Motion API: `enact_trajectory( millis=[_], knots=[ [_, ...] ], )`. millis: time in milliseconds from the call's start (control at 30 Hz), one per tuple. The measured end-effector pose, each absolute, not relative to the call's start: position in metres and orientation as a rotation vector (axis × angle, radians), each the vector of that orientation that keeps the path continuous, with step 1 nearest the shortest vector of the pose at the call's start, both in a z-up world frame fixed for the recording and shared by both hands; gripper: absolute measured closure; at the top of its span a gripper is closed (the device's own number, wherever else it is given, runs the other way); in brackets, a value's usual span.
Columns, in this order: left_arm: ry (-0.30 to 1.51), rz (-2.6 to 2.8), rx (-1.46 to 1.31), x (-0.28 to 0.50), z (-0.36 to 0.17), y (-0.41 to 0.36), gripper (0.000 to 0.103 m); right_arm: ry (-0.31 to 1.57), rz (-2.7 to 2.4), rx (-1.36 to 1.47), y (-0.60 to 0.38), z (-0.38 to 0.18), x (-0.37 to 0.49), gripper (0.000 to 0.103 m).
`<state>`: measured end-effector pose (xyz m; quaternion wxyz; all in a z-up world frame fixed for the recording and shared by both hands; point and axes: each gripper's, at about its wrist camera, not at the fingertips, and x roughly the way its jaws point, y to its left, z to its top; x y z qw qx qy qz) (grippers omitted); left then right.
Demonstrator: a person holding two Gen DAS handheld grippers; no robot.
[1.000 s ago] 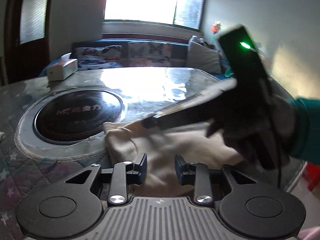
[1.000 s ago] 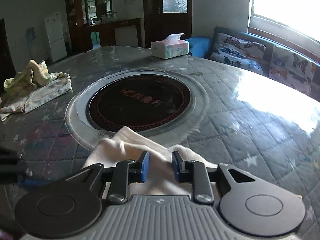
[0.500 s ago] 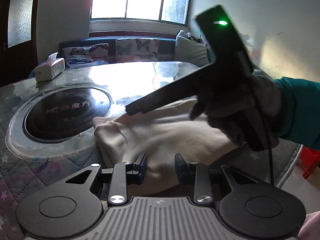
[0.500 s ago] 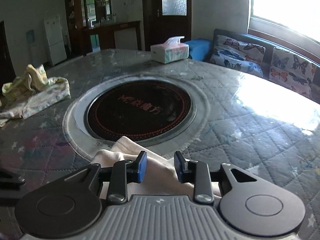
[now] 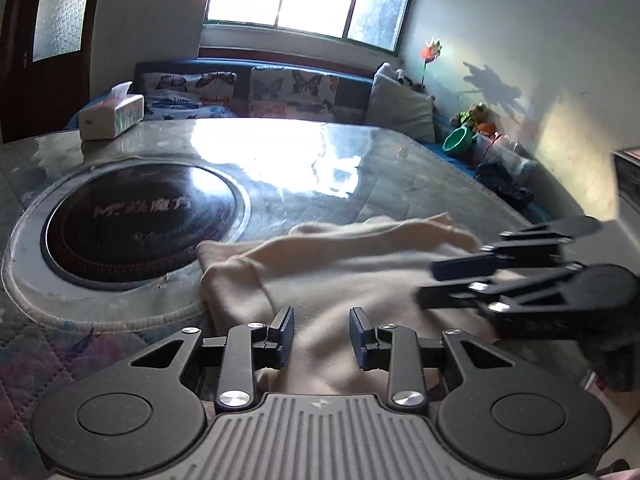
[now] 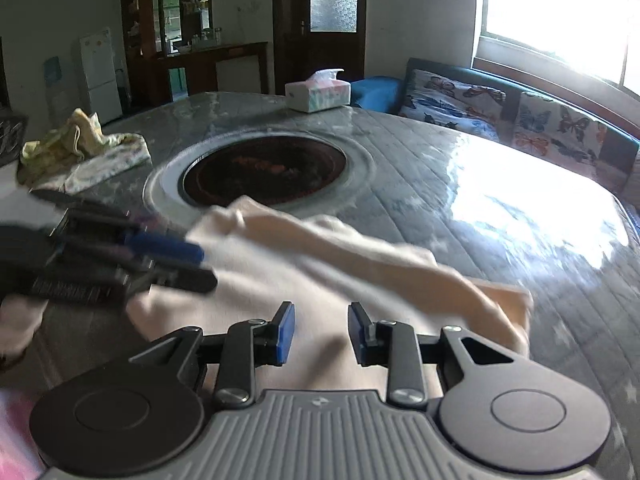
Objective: Fold clothes
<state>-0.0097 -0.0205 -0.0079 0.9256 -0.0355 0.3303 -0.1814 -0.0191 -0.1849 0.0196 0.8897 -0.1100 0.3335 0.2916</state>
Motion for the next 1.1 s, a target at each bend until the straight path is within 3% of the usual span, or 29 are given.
enact_trajectory(
  millis=[367, 1100],
  knots=[
    [0.689, -0.346, -0.024, -0.008, -0.007, -0.023, 0.067, 0.634, 0.562, -0.260, -0.223, 0.014, -0.062, 0.074],
    [0.676, -0.526, 0.030, 0.005, -0.005, -0.092, 0.067, 0.646, 0.510, -0.127, -0.253, 0.022, -0.028, 0.074]
  ],
)
